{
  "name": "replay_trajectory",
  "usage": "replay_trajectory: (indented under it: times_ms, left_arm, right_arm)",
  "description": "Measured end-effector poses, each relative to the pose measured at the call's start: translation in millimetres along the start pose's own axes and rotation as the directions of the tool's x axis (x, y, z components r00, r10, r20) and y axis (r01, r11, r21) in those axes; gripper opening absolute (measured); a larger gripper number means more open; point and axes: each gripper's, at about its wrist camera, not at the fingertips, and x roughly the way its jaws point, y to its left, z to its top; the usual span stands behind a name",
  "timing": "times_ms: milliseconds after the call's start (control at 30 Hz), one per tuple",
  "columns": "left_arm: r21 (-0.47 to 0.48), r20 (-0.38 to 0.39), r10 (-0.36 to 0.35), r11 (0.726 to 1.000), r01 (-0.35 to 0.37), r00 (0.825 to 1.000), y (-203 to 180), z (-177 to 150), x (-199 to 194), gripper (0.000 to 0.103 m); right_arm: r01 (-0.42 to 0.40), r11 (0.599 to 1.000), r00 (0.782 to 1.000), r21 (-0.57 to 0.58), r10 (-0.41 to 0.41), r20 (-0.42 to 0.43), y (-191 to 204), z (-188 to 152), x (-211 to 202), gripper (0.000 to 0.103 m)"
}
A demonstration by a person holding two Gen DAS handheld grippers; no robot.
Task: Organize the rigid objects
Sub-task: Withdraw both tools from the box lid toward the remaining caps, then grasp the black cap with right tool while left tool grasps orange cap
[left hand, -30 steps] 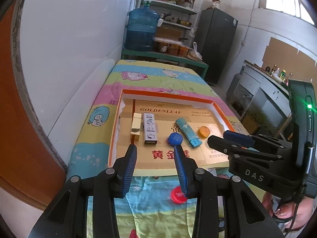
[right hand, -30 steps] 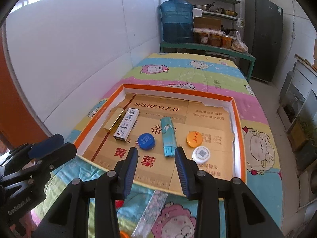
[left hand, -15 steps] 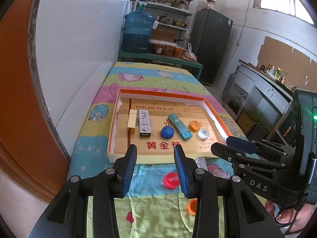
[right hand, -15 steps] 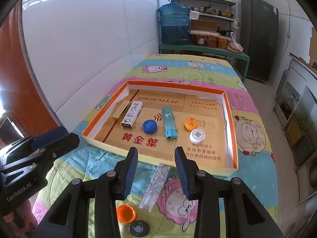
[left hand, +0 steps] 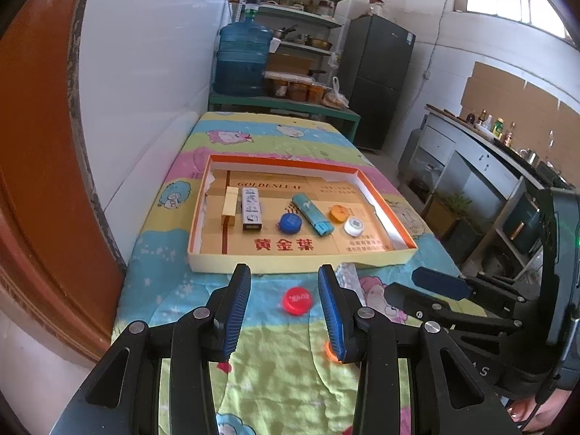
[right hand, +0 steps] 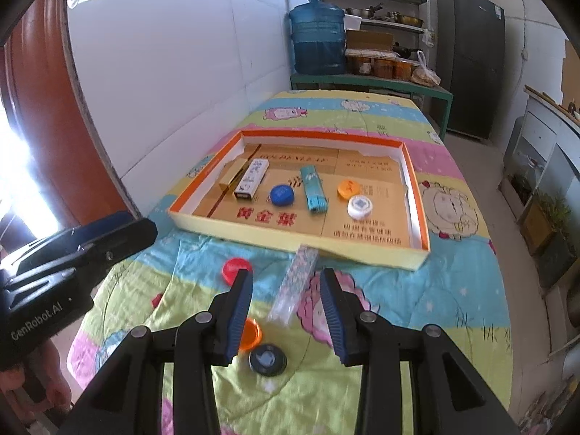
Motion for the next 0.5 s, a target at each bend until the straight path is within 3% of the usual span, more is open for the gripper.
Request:
replay_trajectory:
  times_ms: [500]
  left_arm:
    - [-0.001,-0.007,0.014,1.000,-0.014,1.000,-7.2,-42.5,-13.8,0.040]
  right_arm:
    - [0.046,0.999,0.999,0.003,-0.046,-0.003,-0.9,-46.7,-16.5,0.039]
